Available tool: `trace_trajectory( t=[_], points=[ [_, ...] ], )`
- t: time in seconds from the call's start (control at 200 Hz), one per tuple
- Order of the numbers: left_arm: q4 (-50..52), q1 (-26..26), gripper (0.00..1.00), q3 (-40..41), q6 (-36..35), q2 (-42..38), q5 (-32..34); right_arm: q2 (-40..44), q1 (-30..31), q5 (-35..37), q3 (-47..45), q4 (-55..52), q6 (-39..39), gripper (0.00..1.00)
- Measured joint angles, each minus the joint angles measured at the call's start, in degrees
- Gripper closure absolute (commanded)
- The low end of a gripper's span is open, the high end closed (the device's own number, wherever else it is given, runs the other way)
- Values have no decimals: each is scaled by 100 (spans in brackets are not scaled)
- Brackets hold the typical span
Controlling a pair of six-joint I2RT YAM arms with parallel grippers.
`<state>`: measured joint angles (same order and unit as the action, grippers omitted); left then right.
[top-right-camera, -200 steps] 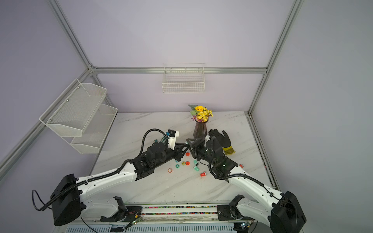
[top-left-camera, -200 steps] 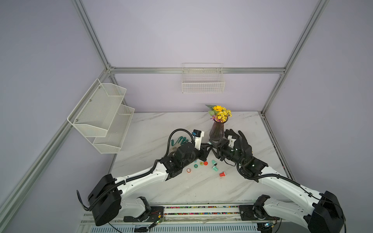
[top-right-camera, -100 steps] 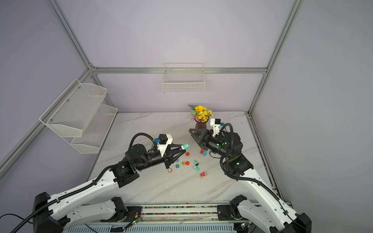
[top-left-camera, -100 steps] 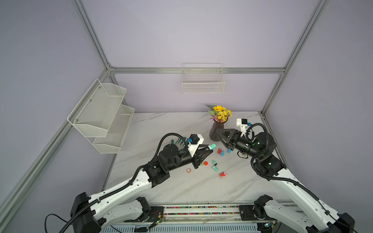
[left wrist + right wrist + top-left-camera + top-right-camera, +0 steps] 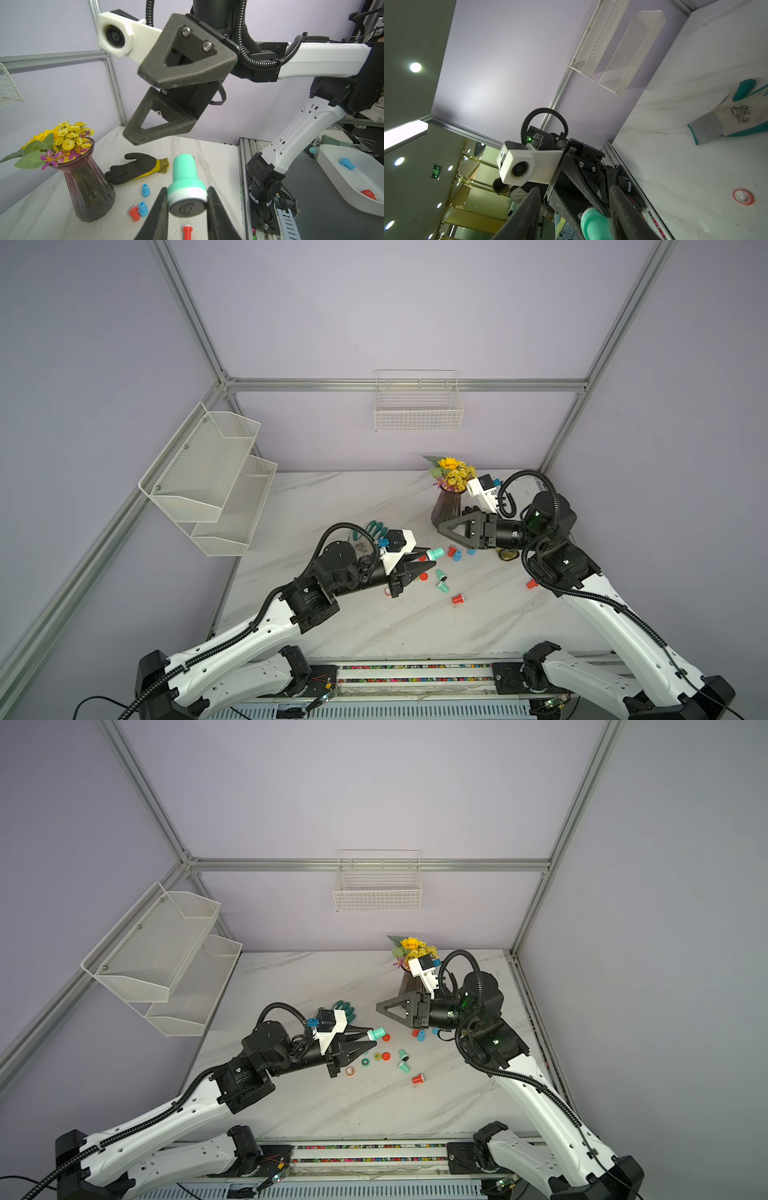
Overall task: Close the stamp cap
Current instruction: Pick up the stamp from the center of the board.
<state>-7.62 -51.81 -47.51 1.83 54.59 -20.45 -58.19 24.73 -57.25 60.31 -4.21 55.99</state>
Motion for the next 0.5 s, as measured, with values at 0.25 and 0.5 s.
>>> trace_trajectory(
  t=[0.25,0.5],
  points=[
    [-46,0,85,55,2,-68,-39,0,0,-487,-203,-166,-50,48],
    [-94,0,85,55,2,-68,-37,7,0,-883,-564,44,249,53]
  ],
)
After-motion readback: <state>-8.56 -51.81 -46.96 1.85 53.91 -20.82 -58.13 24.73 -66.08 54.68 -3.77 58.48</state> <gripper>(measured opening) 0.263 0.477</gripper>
